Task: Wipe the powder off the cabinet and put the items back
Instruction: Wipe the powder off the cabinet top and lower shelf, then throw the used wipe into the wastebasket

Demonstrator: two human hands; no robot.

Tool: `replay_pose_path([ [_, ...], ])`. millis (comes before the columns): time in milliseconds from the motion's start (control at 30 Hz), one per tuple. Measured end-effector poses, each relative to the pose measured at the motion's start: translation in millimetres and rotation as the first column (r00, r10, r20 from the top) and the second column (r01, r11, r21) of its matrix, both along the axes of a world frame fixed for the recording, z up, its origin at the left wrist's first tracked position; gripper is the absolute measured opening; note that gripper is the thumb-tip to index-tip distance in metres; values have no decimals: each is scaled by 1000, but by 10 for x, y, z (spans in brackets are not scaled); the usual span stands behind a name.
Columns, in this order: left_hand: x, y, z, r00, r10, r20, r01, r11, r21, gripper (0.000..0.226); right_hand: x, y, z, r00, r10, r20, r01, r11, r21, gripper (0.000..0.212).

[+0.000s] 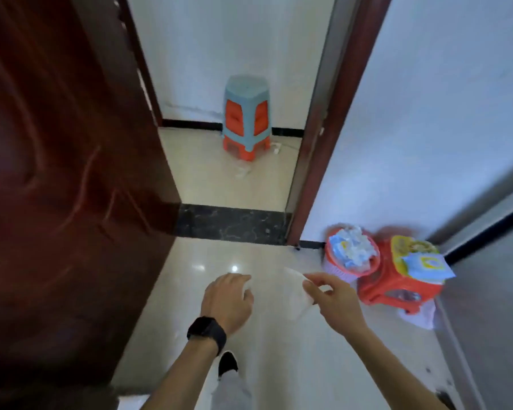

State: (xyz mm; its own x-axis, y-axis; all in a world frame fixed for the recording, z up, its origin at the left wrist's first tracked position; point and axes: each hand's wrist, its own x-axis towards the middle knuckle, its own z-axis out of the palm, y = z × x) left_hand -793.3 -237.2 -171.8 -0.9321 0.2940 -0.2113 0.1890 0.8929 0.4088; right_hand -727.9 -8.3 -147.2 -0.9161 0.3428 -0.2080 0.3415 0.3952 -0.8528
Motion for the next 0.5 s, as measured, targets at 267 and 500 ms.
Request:
replay_pose_path([
  [267, -1340, 1252, 185, 886, -461, -44, 454, 883, -117, 46, -272, 857, 182, 909, -409, -74, 413, 909, 60, 21],
  [500, -1957, 2240, 340, 755, -652, -75, 639, 756, -142, 45, -484, 1477, 168, 780, -619, -87, 624, 781, 39, 23],
])
